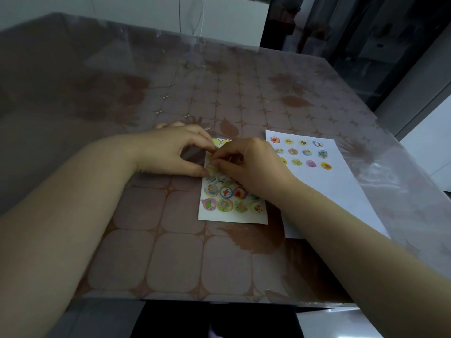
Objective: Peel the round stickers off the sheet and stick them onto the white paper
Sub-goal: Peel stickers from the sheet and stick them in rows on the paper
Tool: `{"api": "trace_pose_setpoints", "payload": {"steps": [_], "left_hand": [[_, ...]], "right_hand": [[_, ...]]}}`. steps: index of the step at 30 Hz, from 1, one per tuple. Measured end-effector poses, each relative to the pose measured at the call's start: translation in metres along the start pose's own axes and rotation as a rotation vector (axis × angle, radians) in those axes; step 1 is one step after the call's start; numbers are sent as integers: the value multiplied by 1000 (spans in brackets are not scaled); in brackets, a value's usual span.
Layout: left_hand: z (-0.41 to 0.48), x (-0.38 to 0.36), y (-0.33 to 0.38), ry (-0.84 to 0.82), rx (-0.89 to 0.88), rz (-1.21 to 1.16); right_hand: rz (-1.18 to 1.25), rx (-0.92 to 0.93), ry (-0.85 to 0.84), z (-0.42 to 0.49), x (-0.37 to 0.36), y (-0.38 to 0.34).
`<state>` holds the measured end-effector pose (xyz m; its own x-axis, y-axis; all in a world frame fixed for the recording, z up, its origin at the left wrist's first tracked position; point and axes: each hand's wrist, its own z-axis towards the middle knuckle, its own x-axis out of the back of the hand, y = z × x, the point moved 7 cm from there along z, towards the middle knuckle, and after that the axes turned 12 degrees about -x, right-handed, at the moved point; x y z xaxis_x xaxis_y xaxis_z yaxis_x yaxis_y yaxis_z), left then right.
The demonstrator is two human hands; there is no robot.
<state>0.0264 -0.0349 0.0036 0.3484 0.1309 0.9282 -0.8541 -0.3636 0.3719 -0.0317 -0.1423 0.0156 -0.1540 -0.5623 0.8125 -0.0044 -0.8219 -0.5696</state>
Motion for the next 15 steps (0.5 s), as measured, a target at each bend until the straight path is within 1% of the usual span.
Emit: {"api": "trace_pose_setpoints", "payload": {"steps": [6, 11, 15], "left_hand": [[0, 0, -1, -1, 8, -17], [1, 1, -1, 10, 16, -3], [1, 1, 2, 3, 16, -6]], "right_hand": [[-49, 15, -12, 1, -3, -1], [43, -8, -36, 3, 0, 3], [4, 54, -25, 1, -2, -1]]}}
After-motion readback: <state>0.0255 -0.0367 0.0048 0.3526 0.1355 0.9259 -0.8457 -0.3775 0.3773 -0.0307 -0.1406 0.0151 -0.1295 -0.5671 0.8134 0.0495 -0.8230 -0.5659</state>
